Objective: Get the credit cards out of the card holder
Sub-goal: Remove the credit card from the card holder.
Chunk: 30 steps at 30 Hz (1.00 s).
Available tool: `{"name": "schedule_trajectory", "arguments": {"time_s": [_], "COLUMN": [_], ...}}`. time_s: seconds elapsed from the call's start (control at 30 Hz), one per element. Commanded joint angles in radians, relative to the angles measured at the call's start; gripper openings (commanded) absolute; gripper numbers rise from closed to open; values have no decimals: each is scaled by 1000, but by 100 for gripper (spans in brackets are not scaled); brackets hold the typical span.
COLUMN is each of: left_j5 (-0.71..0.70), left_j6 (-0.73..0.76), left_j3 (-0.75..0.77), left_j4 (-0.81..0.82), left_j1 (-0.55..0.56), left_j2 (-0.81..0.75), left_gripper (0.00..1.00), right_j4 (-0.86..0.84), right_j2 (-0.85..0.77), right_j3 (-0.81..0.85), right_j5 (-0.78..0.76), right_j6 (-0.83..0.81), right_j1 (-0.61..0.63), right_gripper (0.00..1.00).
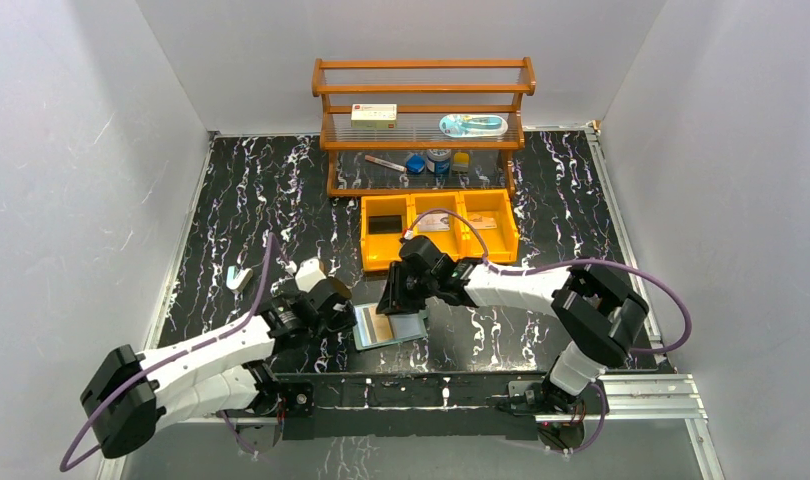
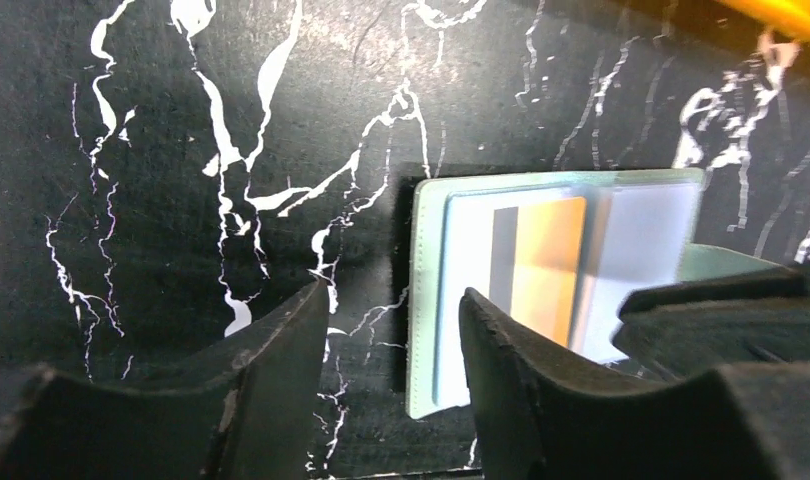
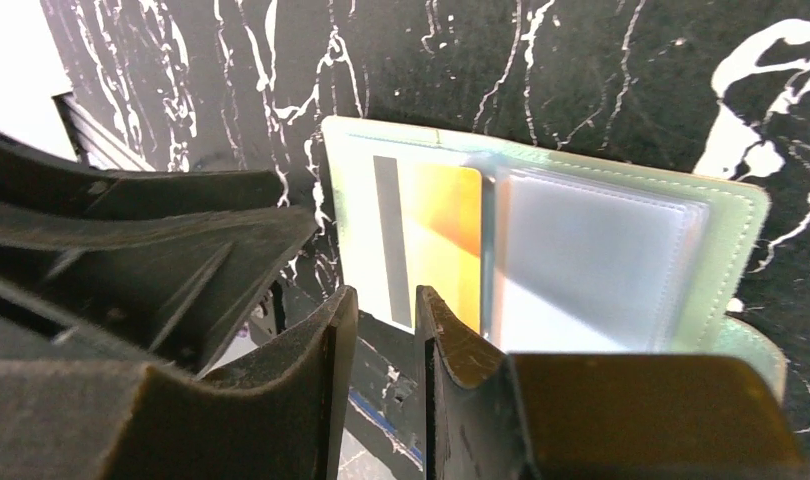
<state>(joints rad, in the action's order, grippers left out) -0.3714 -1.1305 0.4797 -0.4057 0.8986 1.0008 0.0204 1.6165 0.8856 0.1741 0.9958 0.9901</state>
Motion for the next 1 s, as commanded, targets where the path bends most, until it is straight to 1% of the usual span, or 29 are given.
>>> {"name": "schedule_trajectory", "arguments": {"time_s": [0.0,0.1,0.23,0.37,0.5,0.7,0.8,0.87,0.9,0.97], "left_j5": [-24,68,184,203,218,232,234,231,228,227], "left_j6": [47,143,196,178,170,152,149,145,144,143], "left_j3": [10,14,33,53,49,-6,-26,-32,-36,-38], "left_j4": [-2,134,239,210,187,184,178,172,171,176], "left_j1": [2,2,2,2,2,2,3,3,2,3], "left_j2": [-88,-90,-10,87,126,108,100,95,93,94], "left_gripper": [52,55,55,48,40,31,26,25,24,23], "right_j4": [21,6,6,1,-5,-46,-61,-81,-112,-164], "right_j2": [-12,3,21,38,51,74,77,71,67,63], "right_j3": [-11,-19,-26,-34,-46,-71,-81,-96,-107,-132], "right_j5": [-32,-19,-21,-15,-4,32,40,48,61,92], "right_j6": [-26,-26,-32,-40,-45,-38,-31,-19,-11,13], "right_j1": [-1,-2,-6,-10,-17,-26,-27,-30,-34,-44], "right_gripper": [36,36,36,36,36,35,33,30,28,27]}}
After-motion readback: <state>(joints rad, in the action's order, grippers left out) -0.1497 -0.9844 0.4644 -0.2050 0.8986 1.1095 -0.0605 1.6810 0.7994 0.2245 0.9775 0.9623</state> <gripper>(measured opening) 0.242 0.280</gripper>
